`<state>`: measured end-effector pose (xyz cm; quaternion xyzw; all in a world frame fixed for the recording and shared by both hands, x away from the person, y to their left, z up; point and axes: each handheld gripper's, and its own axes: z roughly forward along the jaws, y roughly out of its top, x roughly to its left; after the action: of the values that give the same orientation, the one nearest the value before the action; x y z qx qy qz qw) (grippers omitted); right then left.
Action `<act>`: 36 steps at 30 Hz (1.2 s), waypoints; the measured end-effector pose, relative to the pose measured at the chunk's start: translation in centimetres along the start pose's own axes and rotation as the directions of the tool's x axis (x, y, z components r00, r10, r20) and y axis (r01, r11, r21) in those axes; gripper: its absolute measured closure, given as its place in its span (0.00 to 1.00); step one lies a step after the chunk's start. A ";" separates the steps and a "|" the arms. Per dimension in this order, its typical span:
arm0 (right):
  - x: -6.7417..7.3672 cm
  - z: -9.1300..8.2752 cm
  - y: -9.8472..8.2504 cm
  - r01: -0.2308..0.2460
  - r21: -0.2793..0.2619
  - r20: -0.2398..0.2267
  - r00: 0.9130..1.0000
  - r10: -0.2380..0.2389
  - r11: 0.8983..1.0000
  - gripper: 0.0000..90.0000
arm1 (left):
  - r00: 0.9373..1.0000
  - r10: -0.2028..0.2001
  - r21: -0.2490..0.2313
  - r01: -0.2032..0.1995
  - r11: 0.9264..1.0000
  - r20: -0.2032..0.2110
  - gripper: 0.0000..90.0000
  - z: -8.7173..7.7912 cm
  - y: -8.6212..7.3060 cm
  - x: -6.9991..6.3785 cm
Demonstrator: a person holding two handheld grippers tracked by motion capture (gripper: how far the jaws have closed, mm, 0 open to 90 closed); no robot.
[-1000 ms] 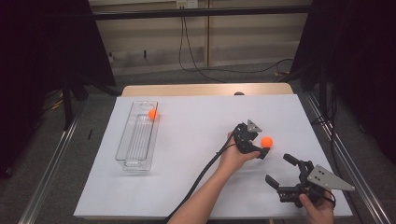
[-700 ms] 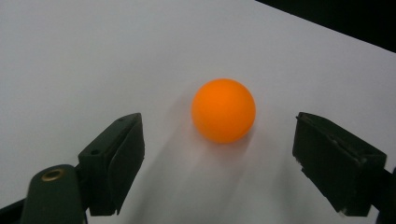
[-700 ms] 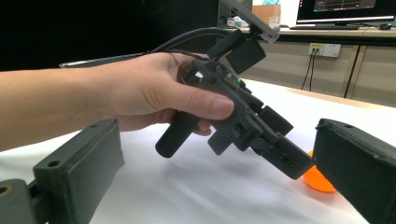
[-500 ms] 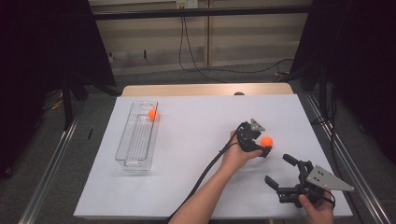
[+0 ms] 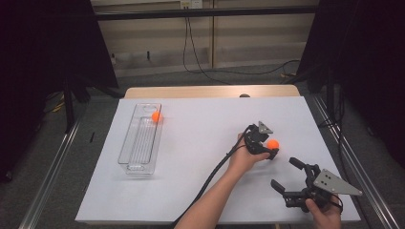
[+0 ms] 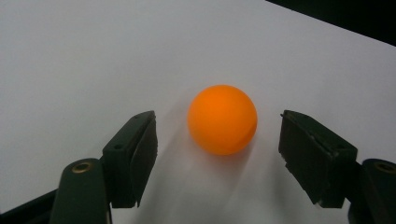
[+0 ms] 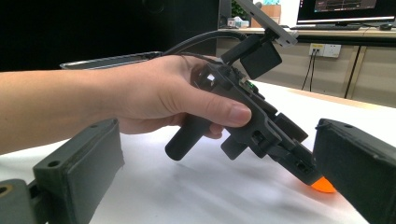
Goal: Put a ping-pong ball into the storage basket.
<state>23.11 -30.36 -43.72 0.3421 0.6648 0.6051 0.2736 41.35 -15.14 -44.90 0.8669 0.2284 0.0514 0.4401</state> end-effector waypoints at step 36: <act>-0.1 -0.1 0.0 -0.005 -0.002 0.000 1.000 0.005 1.000 0.01 | 1.000 -0.019 0.044 0.018 0.999 0.002 0.49 2.3 0.3 0.2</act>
<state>23.08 -30.46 -43.74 0.3436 0.6631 0.6065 0.2726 42.31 -16.93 -46.10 0.8744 0.2369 0.0410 0.4215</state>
